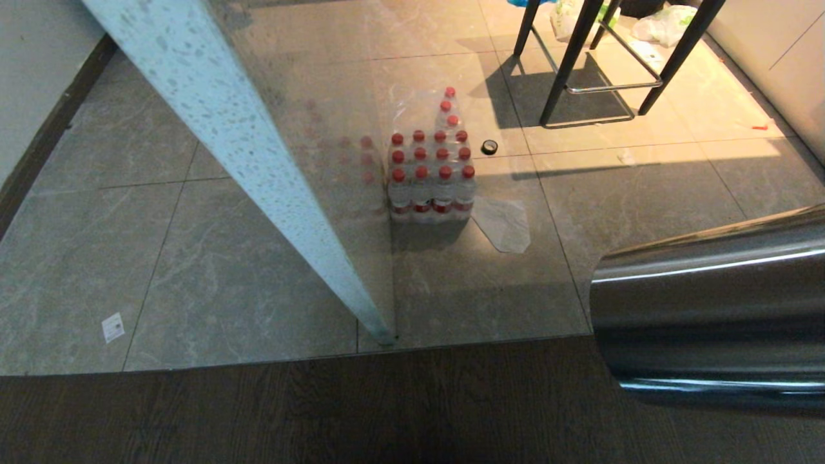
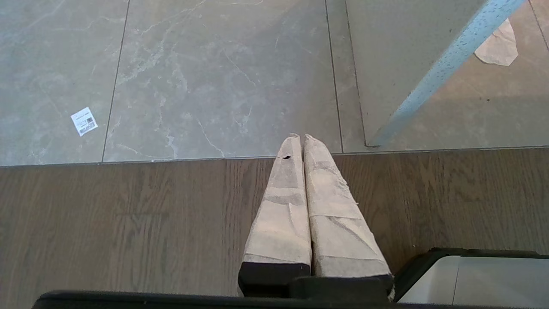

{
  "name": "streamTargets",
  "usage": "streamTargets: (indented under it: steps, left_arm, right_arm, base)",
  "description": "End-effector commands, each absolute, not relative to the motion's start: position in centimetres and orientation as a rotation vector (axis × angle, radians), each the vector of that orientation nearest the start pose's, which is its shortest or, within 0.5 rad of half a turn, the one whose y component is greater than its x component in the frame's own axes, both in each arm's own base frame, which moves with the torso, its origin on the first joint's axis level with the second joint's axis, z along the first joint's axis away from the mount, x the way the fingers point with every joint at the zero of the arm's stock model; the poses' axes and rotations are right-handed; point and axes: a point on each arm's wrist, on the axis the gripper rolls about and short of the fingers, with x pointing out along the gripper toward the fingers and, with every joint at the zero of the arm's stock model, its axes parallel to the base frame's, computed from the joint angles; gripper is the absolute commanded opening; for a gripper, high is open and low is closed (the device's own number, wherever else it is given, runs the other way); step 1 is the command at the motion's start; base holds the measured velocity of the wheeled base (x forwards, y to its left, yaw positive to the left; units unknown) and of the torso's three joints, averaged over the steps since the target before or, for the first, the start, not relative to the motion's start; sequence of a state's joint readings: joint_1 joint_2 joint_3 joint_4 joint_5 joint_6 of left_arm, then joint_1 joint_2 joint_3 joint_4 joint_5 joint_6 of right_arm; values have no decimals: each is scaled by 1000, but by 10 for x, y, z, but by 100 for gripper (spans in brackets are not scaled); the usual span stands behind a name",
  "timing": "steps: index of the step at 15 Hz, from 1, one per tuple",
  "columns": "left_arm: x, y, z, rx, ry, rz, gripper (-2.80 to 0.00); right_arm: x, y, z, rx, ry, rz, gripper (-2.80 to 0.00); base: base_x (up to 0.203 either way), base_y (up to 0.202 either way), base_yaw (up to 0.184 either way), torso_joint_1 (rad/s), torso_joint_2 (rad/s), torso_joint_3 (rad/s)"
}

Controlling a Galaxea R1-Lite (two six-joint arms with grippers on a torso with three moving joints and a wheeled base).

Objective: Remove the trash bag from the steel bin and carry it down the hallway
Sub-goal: Place the outer trash can on the ground

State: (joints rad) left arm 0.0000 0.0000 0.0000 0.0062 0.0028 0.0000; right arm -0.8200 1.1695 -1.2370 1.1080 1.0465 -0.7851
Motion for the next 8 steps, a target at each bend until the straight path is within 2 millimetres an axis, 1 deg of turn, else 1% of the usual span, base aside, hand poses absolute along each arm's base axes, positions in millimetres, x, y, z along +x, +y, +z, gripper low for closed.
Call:
streamTargets:
  steps: [1,4,8]
  left_arm:
    - [-23,0,75,0,6,3,-280]
    - [-23,0,75,0,6,4,-280]
    - [-23,0,75,0,6,3,-280]
  right_arm:
    - [98,-75,266,146,507,451,-280]
    - [133,-111,231,155,507,452,-280]
    - [165,-146,191,236,553,463,-280]
  base:
    - [0,0,0,0,0,0]
    - [0,0,0,0,0,0]
    - [0,0,0,0,0,0]
